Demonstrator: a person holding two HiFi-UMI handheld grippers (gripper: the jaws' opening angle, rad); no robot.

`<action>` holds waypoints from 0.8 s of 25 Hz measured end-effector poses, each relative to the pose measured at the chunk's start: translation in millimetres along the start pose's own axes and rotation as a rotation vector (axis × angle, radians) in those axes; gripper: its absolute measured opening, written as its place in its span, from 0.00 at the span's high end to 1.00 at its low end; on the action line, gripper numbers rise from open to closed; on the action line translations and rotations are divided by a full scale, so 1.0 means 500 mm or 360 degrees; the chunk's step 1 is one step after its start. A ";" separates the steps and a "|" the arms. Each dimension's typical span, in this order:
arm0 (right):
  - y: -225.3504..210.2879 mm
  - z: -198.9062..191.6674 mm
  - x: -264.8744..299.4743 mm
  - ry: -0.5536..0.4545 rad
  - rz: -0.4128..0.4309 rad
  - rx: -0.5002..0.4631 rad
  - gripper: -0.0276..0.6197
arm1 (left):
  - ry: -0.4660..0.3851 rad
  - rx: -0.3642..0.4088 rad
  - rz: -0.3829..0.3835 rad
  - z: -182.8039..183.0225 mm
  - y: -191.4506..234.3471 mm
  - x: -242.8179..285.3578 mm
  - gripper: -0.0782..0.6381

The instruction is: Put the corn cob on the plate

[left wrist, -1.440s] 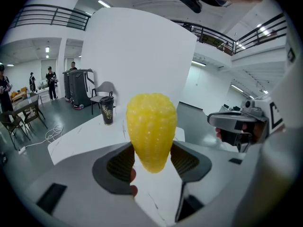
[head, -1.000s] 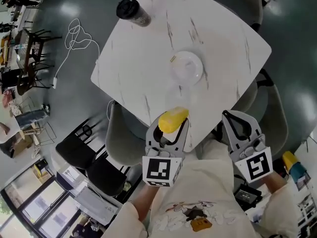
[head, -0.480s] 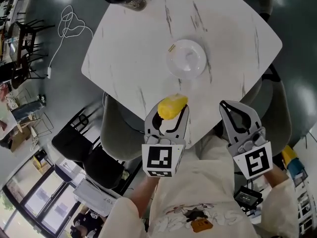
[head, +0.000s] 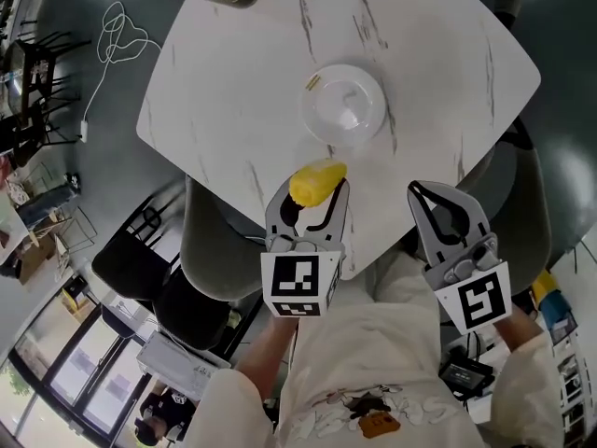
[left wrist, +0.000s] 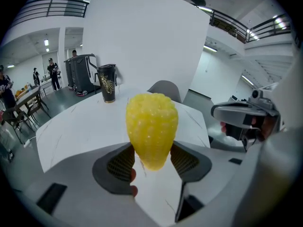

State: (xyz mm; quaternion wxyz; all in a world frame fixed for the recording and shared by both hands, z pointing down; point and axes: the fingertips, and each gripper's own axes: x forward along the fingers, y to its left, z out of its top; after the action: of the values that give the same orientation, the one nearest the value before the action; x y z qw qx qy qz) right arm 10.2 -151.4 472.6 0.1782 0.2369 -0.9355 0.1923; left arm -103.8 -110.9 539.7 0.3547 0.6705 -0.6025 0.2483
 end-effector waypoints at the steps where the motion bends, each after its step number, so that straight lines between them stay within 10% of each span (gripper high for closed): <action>1: -0.002 -0.002 0.002 0.0004 -0.0002 0.0008 0.95 | 0.0013 -0.0012 0.0001 -0.004 0.003 0.007 0.55; 20: -0.031 -0.031 0.023 0.0028 -0.0035 0.0093 0.95 | 0.0098 0.0008 0.0018 -0.018 0.033 0.097 0.55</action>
State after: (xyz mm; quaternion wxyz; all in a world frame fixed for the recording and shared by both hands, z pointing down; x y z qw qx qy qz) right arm 12.6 -161.6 495.0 0.1816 0.2506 -0.9252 0.2195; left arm -111.8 -134.9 585.2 0.3701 0.6599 -0.5945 0.2722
